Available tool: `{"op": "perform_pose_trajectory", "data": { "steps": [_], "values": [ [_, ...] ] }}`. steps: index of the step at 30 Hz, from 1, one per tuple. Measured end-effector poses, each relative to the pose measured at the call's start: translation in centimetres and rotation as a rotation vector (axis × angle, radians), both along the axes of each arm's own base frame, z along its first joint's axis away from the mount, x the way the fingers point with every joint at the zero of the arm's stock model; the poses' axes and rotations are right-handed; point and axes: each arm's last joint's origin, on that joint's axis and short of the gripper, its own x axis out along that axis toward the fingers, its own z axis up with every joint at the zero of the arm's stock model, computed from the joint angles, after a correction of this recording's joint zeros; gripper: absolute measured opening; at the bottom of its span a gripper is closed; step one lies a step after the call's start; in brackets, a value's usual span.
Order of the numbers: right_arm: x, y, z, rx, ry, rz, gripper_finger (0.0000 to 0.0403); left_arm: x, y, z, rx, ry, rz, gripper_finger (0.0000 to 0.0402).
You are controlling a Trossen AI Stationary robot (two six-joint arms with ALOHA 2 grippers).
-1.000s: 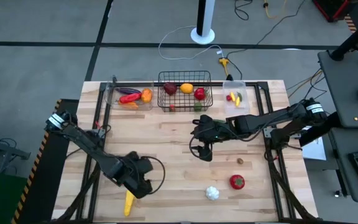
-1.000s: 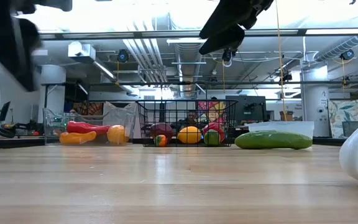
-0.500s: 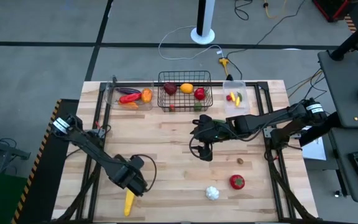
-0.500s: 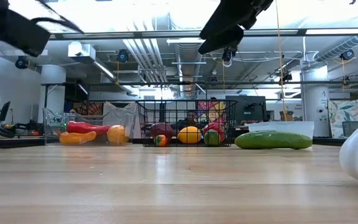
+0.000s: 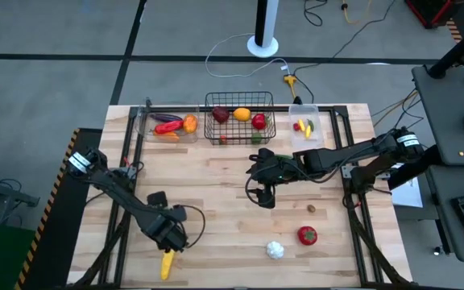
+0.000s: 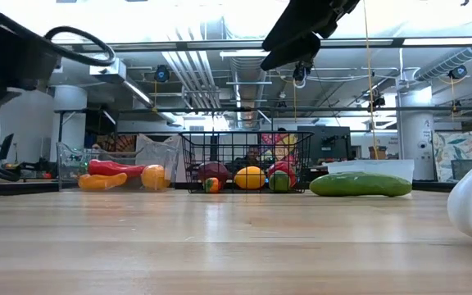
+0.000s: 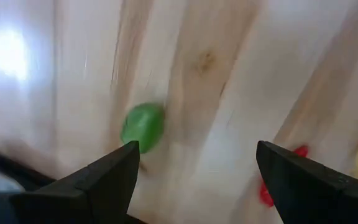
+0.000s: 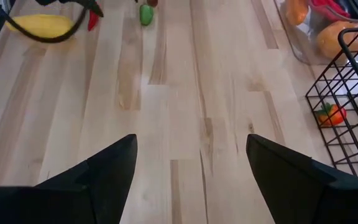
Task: Sort produce into baskets
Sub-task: Put the habanero pepper into the white bin
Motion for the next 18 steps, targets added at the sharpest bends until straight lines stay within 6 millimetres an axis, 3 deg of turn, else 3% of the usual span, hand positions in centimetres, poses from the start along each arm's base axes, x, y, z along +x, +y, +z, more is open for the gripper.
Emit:
{"op": "perform_pose_trajectory", "data": {
  "steps": [3,7,18],
  "values": [
    [0.01,0.0,-0.01,0.0,0.0,0.0,0.0294,-0.18,0.05,0.04,0.031,0.023,-0.172,0.0303],
    [0.01,0.0,-0.02,0.0,0.001,0.0,0.0298,-0.11,0.29,0.07,0.053,0.038,-0.259,0.0304],
    [-0.02,0.0,-0.15,0.0,0.005,0.0,0.0292,-0.17,0.41,0.18,0.077,0.032,-0.274,0.0304]
  ]
}}
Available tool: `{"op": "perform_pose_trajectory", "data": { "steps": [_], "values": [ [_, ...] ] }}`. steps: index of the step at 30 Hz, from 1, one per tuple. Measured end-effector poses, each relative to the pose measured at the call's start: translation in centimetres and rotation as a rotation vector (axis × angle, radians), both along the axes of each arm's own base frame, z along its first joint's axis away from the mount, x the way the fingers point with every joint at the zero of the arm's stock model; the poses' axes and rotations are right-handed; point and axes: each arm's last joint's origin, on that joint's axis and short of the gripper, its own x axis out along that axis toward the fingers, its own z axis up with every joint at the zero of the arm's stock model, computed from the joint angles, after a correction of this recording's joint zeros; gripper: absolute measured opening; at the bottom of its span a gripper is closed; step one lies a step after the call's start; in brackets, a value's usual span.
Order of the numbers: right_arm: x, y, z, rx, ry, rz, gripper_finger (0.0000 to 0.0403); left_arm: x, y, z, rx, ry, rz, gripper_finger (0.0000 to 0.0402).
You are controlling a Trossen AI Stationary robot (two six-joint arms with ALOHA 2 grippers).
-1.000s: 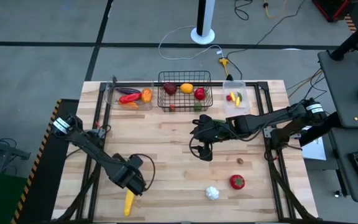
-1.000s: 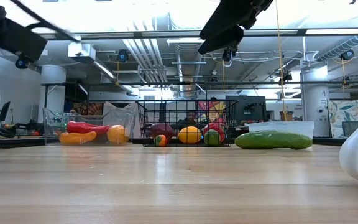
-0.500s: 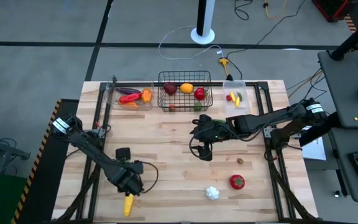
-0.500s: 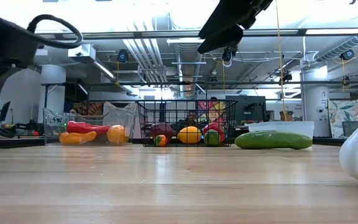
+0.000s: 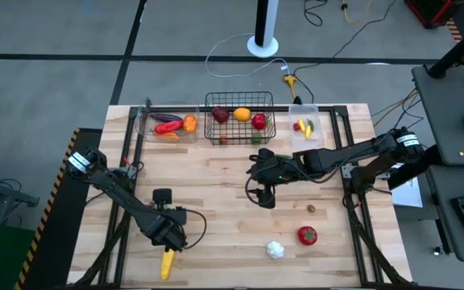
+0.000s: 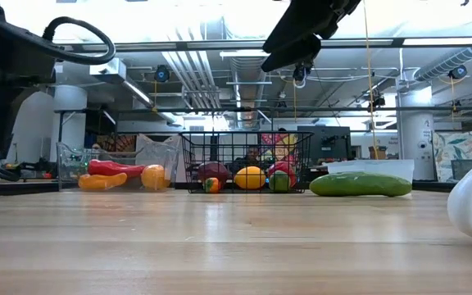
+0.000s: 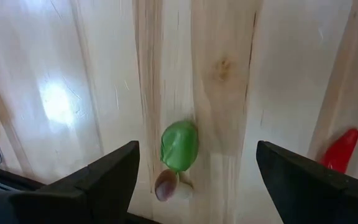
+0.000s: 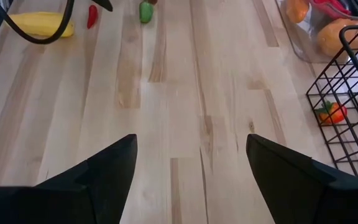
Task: Sort produce into baskets
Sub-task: Put the habanero pepper into the white bin
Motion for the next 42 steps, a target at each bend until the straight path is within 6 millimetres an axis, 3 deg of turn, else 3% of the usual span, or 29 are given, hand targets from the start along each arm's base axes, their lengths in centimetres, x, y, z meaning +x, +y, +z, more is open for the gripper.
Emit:
{"op": "perform_pose_trajectory", "data": {
  "steps": [9,21,34,42],
  "values": [
    [-0.1,0.0,-0.5,0.0,0.015,-0.002,0.0303,-0.2,0.2,0.2,0.019,0.01,-0.014,0.0304],
    [-0.1,0.0,-0.5,-0.006,0.014,0.003,0.03,-2.2,2.4,1.7,0.006,-0.085,0.03,0.0289],
    [-0.1,0.0,-0.5,-0.007,0.013,0.005,0.0309,-4.6,4.2,-2.0,-0.098,-0.124,0.056,0.0272],
    [-0.1,0.0,-0.6,-0.007,0.013,0.005,0.0309,-4.7,4.3,-3.3,-0.127,-0.161,0.053,0.0272]
  ]
}}
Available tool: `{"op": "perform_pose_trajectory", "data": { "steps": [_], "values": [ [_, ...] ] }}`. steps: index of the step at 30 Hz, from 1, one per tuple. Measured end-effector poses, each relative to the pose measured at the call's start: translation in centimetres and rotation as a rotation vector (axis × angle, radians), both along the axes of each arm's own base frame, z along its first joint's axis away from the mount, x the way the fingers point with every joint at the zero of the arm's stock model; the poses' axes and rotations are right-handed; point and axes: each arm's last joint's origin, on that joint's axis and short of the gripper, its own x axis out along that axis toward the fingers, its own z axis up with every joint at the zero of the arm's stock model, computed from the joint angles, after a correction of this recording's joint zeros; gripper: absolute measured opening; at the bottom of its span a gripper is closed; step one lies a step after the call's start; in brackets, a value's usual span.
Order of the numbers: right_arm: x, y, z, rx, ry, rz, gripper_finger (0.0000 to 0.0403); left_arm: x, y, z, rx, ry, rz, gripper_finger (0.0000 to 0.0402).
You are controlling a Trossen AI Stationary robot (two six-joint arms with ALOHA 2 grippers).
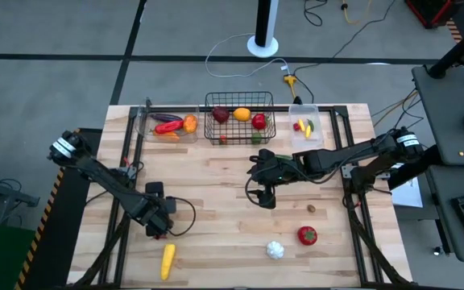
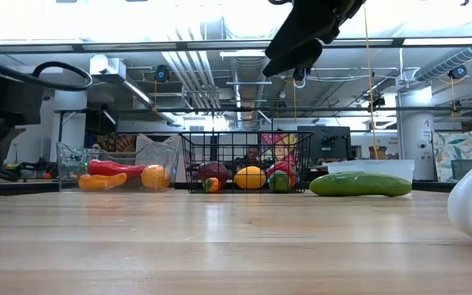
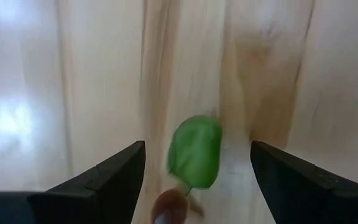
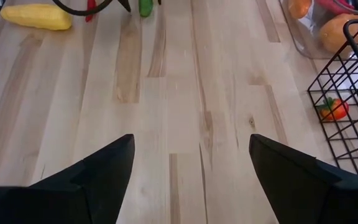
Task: Sort produce into baskets
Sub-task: Put the habanero pepper into the white bin
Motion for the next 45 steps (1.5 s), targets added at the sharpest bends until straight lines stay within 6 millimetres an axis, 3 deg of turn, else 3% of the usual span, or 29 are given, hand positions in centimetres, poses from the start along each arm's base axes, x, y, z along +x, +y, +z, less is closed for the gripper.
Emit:
{"op": "perform_pose_trajectory", "data": {
  "steps": [9,22,27,34,40,45],
  "values": [
    [0.0,0.0,-0.6,0.001,-0.012,0.0,0.0303,0.1,0.0,-0.9,0.004,0.007,0.003,0.0251],
    [-0.1,0.0,-1.1,0.002,-0.01,0.0,0.0308,0.9,-0.6,-0.4,-0.019,-0.06,0.014,0.0073],
    [-0.3,0.0,-1.7,0.015,0.01,-0.011,0.03,1.7,-1.0,0.5,-0.007,-0.135,0.018,0.0061],
    [-0.2,0.6,-2.7,0.053,-0.074,0.032,0.0295,4.4,-2.3,3.8,0.077,-0.476,-0.04,0.0074],
    [-0.1,2.3,-3.4,0.032,-0.284,0.146,0.0297,7.7,-3.8,8.4,0.063,-0.957,-0.179,0.0075],
    [-0.5,3.8,-3.3,0.015,-0.476,0.219,0.0292,8.9,-4.3,11.0,0.049,-1.253,-0.285,0.0076]
  ]
}}
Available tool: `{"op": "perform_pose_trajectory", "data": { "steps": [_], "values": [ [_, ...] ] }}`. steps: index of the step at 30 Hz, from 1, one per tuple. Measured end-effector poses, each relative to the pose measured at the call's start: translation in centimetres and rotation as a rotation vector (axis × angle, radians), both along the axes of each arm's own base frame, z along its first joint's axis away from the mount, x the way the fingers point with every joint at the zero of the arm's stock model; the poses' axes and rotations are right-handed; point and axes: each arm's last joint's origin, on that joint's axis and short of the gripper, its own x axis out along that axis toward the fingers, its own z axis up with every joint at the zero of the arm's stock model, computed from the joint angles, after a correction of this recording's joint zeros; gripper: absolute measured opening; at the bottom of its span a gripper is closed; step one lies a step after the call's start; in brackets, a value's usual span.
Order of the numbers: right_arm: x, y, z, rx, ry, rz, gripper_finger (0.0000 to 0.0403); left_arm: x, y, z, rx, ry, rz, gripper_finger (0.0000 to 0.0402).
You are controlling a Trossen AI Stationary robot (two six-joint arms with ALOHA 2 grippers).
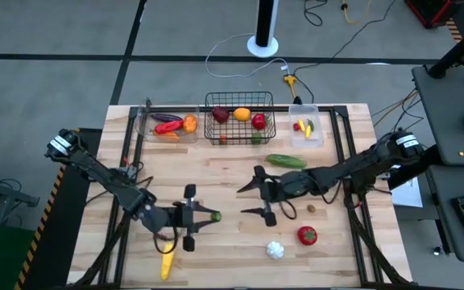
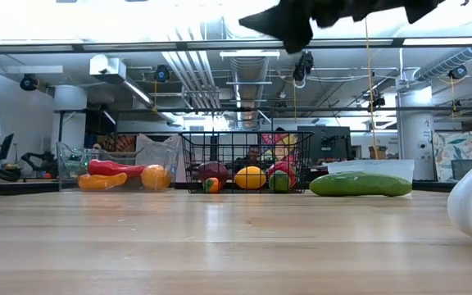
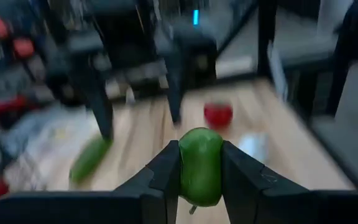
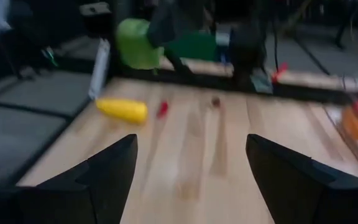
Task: Sort produce into baskets
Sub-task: Put the habanero pepper into the white bin
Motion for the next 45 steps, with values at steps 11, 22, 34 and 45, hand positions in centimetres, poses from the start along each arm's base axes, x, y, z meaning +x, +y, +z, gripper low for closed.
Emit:
{"op": "perform_pose_trajectory", "data": {
  "steps": [11,22,34,45],
  "values": [
    [0.0,0.7,0.8,0.077,-0.165,0.013,0.0292,1.1,2.3,0.2,-0.298,-0.374,0.089,0.0076],
    [2.5,1.5,0.1,0.105,-0.186,0.009,0.0282,2.2,2.6,-0.7,-0.39,-0.371,0.124,0.0076],
    [3.6,1.5,1.0,0.112,-0.211,0.0,0.0245,2.4,2.5,-1.0,-0.395,-0.363,0.125,0.0076],
    [3.7,1.0,1.0,0.114,-0.212,-0.014,0.0202,2.5,2.9,-0.7,-0.418,-0.395,0.134,0.0076]
  ]
}}
